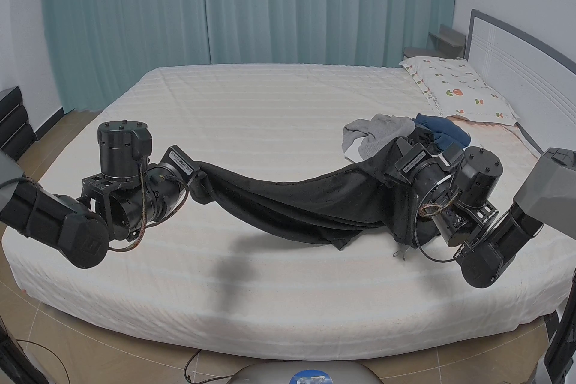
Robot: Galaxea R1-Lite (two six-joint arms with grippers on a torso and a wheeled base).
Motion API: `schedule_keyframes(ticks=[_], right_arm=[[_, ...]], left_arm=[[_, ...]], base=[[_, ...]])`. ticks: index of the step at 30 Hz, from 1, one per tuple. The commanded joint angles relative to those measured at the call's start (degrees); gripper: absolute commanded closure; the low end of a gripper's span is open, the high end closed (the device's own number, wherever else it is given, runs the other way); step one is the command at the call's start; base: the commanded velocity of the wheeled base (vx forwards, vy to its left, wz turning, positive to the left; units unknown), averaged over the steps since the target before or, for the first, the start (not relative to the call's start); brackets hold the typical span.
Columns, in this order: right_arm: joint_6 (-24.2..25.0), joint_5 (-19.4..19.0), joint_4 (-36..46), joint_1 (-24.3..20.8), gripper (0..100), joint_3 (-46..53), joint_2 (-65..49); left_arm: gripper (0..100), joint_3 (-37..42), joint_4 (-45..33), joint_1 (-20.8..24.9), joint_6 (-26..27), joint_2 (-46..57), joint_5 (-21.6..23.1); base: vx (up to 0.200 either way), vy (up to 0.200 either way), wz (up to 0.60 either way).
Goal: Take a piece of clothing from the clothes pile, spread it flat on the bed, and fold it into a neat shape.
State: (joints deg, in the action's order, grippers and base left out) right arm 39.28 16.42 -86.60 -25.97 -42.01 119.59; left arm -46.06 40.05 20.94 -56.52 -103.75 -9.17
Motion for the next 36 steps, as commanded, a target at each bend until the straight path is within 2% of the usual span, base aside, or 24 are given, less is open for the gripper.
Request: schedule_keyframes(ticks=[1, 21, 31, 36], right_arm=[[0.01, 0.01, 0.03, -0.40, 100, -0.09, 0.12], [1.42, -0.07, -0.06, -1.72, 100, -0.79, 0.64], [1.77, -0.60, 0.03, -0.84, 100, 4.83, -2.78], [1.85, -0.78, -0.15, -1.10, 100, 9.93, -5.42]], left_arm=[[100, 0.09, -0.06, -0.29, 0.00, 0.75, 0.03], [100, 0.88, -0.14, -1.34, 0.00, 1.71, 0.11], [100, 2.20, -0.76, -0.29, 0.18, 2.06, 0.20], [100, 4.66, -3.66, 1.91, 0.18, 5.76, 0.29]], base=[[0.000, 0.200, 0.00], [0.000, 0.200, 0.00], [0.000, 0.000, 0.00], [-0.200, 0.000, 0.00]])
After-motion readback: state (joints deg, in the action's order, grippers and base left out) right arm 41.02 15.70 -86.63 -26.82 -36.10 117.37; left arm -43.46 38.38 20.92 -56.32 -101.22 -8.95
